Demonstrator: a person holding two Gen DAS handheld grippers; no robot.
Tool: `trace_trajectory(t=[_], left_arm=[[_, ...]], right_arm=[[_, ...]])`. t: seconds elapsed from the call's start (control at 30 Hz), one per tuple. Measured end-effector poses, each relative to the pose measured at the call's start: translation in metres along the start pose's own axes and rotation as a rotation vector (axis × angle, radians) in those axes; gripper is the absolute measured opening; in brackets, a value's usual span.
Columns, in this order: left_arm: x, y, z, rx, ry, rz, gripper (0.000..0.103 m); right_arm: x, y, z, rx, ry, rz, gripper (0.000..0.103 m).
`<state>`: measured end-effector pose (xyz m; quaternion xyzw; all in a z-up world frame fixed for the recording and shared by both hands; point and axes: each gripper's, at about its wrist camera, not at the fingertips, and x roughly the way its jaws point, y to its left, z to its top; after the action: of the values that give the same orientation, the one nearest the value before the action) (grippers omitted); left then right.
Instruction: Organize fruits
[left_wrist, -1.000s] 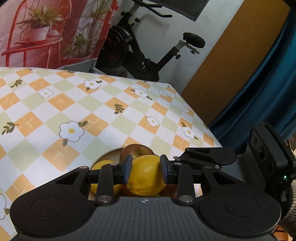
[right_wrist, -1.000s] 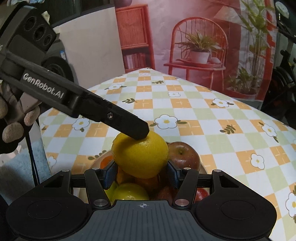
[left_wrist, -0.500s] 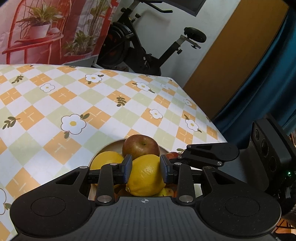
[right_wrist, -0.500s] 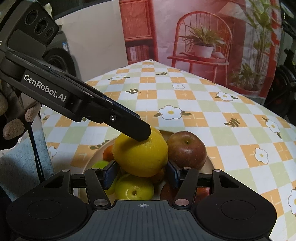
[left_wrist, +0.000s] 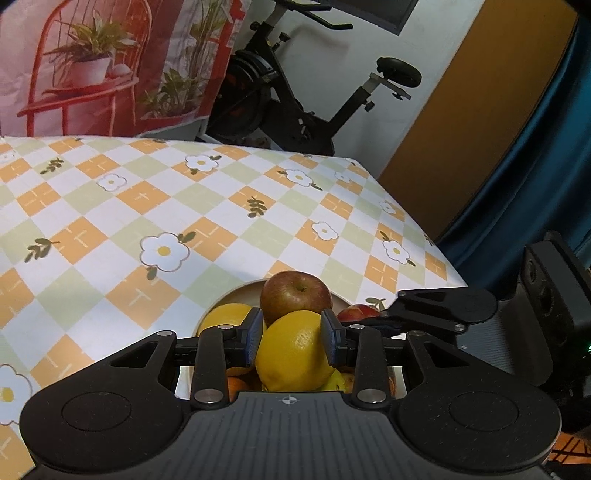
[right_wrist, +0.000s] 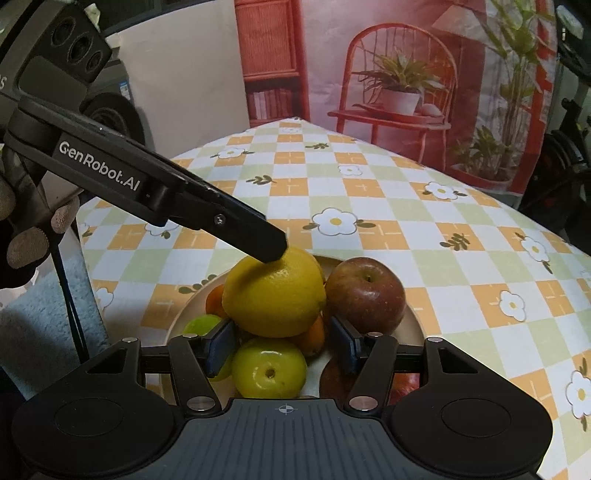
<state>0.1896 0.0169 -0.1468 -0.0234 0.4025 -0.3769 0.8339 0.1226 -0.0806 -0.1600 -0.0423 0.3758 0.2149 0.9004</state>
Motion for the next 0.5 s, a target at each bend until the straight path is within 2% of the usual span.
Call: trace_trajectory(t=[0.07,0.2,0.3,0.47,0.5], left_arm=[[-0.005,-0.002,0.0,0.008,-0.016,0.012,0.044],[-0.014,-0.006,0.0,0.019,-0.047,0.04,0.05],[-0.021,-0.009,0.0,0.021,-0.073,0.066,0.058],[-0.034,-0.017,-0.001,0.048,-0.123,0.136,0.071],[-0.037,-0.019,-0.002,0.055,-0.135,0.153,0.073]], right_arm=[[-0.007,-0.001,-0.001,0.012,-0.016,-0.013,0.059],[-0.02,-0.005,-0.001,0.035,-0.041,-0.046,0.067],[-0.03,-0.008,-0.004,0.061,-0.055,-0.071,0.072],[-0.05,-0.013,-0.008,0.133,-0.099,-0.128,0.089],[-0.054,-0.014,-0.008,0.15,-0.112,-0.134,0.09]])
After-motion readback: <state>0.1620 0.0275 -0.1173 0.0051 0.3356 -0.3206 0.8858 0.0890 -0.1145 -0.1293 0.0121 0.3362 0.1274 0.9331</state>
